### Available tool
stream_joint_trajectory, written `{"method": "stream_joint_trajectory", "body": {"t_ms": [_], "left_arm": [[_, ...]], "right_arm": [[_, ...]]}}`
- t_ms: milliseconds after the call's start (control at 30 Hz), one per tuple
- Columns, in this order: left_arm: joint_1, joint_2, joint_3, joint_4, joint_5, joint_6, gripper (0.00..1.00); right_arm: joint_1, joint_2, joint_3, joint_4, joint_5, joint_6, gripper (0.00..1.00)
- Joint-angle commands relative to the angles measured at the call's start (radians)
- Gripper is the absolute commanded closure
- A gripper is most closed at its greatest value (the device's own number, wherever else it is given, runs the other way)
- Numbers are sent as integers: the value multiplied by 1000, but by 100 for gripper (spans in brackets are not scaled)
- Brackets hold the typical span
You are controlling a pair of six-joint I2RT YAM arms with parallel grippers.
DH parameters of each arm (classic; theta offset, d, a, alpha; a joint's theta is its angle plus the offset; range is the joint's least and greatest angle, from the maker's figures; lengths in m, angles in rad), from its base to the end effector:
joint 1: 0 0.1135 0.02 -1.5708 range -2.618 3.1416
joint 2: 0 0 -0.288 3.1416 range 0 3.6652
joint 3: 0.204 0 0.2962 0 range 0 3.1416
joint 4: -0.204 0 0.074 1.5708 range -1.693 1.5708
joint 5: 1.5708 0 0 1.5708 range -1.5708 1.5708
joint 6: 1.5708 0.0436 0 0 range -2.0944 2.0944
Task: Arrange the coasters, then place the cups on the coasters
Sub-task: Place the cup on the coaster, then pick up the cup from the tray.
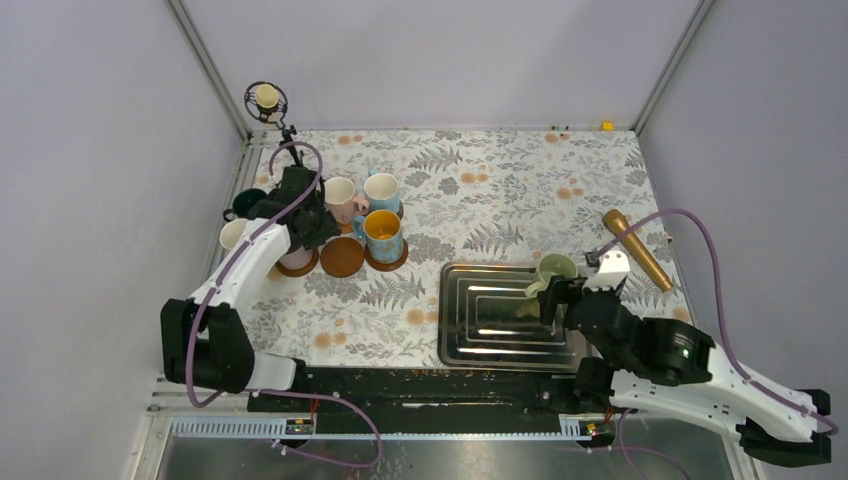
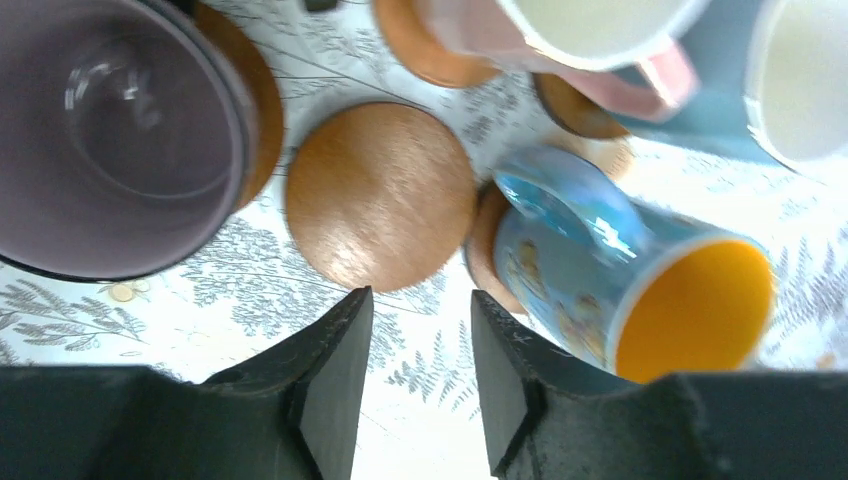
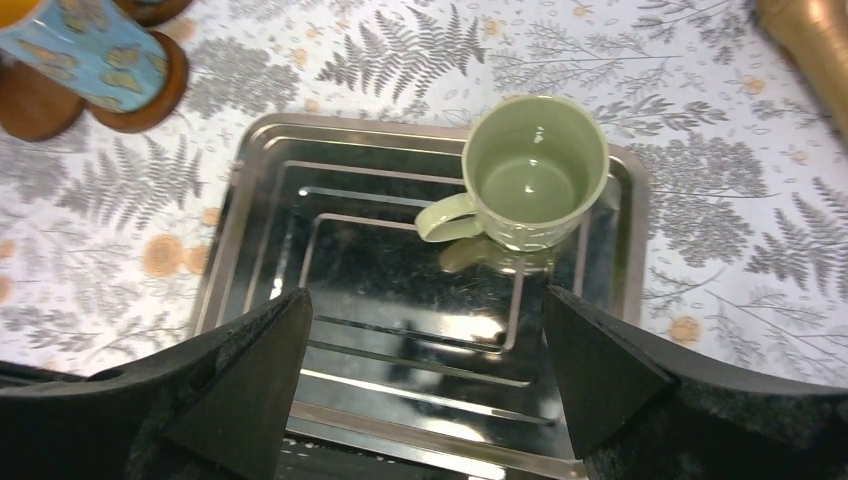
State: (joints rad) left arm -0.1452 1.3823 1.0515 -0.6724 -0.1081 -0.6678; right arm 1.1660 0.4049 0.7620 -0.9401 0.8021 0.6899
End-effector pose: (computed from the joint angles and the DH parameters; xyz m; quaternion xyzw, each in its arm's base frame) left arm 0.3202 -0.0421 0.2600 -0.2622 0.9222 -0.0629 0.2773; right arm 0.0655 0.0733 0.3271 -0.0113 0.8314 0.1433 0.5368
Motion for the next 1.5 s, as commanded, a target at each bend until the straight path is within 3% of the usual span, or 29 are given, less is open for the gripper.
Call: {"method": "stream_joint_trajectory", "body": {"t_ms": [0, 100, 167, 300, 367, 533, 900, 1467], "left_arm": [[-49, -73, 76, -22, 132, 103, 55], [-74, -121, 73, -37, 169, 141, 45], [-77, -162, 60, -39, 198, 165, 28], [-77, -246, 47, -53, 221, 208, 9], [-77, -287, 47, -62, 227, 233, 1], [-76, -360, 52, -87, 266, 300, 1], [-83, -484, -92, 7, 205, 320, 1], [-83, -496, -106, 7, 201, 310, 1]], "right_arm": [[6, 121, 78, -58, 85, 10, 9], [6, 180, 88, 9, 30, -110, 12], [6, 217, 106, 15, 13, -152, 15], [4, 277, 125, 40, 10, -208, 26], [-9, 309, 126, 60, -7, -220, 26], [-115, 417, 154, 66, -137, -249, 28], [-424, 637, 185, 147, -367, -338, 49], [-605, 854, 147, 277, -504, -384, 56]]}}
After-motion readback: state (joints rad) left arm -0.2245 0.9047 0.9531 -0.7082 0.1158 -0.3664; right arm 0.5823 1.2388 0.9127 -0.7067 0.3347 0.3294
